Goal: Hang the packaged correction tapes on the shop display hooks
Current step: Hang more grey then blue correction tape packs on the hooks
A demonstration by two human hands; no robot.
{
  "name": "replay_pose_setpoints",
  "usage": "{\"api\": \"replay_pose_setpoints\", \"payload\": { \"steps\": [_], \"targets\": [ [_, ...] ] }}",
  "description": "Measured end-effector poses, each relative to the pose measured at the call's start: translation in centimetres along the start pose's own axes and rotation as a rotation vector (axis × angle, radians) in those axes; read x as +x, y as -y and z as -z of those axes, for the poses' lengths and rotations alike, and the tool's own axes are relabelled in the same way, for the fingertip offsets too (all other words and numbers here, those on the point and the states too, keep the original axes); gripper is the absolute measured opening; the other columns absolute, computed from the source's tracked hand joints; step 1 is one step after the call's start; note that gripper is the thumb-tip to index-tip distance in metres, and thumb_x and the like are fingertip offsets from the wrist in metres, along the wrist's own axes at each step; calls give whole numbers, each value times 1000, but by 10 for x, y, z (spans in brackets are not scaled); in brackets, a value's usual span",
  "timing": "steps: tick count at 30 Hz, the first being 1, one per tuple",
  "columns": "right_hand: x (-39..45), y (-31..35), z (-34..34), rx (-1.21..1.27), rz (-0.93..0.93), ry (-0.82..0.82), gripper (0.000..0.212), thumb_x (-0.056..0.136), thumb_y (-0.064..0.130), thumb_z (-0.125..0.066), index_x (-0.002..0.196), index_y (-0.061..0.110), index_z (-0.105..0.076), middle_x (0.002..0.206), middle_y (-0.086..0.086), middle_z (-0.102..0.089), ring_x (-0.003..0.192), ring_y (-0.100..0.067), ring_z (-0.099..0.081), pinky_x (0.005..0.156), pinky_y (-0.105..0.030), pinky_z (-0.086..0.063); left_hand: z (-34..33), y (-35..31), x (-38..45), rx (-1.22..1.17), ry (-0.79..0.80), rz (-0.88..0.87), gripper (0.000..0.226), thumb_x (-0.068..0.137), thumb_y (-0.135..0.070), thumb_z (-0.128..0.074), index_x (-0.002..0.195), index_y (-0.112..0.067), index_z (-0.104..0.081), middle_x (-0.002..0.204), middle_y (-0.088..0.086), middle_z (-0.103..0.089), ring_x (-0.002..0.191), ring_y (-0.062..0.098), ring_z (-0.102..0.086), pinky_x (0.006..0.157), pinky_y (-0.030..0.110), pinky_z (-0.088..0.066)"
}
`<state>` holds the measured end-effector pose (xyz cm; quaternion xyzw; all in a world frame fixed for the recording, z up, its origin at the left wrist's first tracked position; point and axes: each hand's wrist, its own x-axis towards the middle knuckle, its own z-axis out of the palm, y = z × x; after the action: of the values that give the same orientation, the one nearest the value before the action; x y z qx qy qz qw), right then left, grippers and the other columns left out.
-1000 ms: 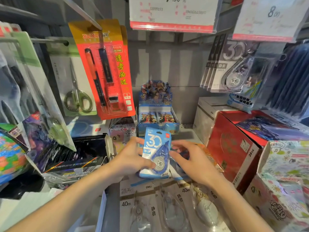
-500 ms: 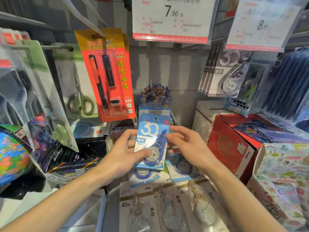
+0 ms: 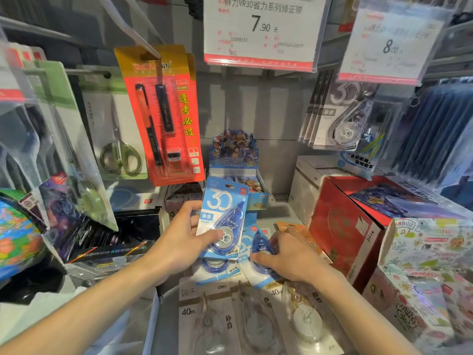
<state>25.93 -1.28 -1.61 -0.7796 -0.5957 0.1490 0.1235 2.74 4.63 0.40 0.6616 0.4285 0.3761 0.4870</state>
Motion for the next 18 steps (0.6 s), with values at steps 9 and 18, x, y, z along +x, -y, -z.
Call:
{"api": "replay_pose_setpoints", "payload": {
  "steps": [9, 18],
  "targets": [
    [1, 8, -2, 344, -4, 21, 91, 74, 38, -92, 147, 14, -43, 117, 1, -62, 76, -15, -71, 64, -22, -60, 9, -2, -9, -8, 5, -16, 52, 89, -3, -76, 130, -17, -47, 106, -2, -81, 86, 6, -78, 67, 20, -58],
    [-16, 11, 20, 664, 18, -129, 46, 88, 11, -82, 121, 16, -50, 94, 2, -70, 64, -6, -69, 71, -30, -58, 16, -18, -28, -25, 19, -106, 49, 90, -6, -76, 125, -27, -50, 108, -8, -81, 94, 7, -78, 76, 24, -60]
  ]
}}
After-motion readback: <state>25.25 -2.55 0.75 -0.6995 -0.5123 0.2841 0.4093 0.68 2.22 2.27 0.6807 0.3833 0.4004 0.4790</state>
